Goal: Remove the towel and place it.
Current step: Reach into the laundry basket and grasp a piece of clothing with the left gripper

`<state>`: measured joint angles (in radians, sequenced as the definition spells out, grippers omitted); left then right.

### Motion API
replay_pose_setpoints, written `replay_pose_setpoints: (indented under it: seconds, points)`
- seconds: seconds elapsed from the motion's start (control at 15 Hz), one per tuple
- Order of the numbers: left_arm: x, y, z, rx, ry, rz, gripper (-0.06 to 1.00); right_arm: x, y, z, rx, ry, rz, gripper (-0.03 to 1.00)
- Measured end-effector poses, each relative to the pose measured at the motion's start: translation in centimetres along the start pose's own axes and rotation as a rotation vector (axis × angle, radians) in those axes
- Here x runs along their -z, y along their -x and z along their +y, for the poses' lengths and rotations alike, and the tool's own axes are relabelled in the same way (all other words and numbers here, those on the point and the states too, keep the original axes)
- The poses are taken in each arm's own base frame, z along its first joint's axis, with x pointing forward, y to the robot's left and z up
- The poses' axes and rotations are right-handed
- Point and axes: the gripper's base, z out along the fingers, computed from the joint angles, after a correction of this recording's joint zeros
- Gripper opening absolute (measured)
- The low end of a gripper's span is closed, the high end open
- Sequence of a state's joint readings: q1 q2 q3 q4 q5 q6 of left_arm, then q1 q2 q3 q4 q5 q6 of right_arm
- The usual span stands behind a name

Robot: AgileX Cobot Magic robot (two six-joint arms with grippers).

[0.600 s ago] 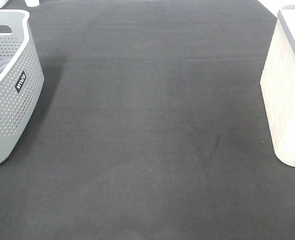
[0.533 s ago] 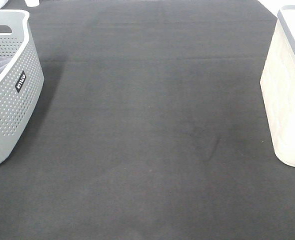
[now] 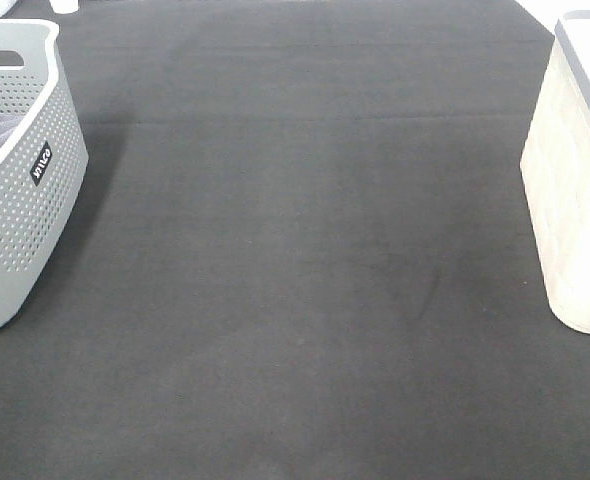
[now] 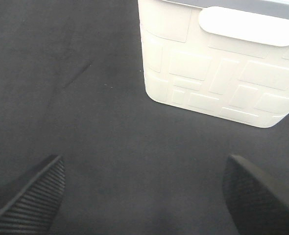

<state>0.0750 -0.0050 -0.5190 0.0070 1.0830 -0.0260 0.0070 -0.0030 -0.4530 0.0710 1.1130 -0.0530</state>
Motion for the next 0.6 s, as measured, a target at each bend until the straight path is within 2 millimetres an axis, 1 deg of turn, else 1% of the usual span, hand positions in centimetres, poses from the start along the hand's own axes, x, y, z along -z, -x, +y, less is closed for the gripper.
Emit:
replay_pose_setpoints:
  seconds: [0.6]
  points:
    - [0.0, 0.0, 0.0, 0.0, 0.0, 0.0, 0.99, 0.0, 0.0, 0.0, 0.0, 0.0, 0.0, 0.8]
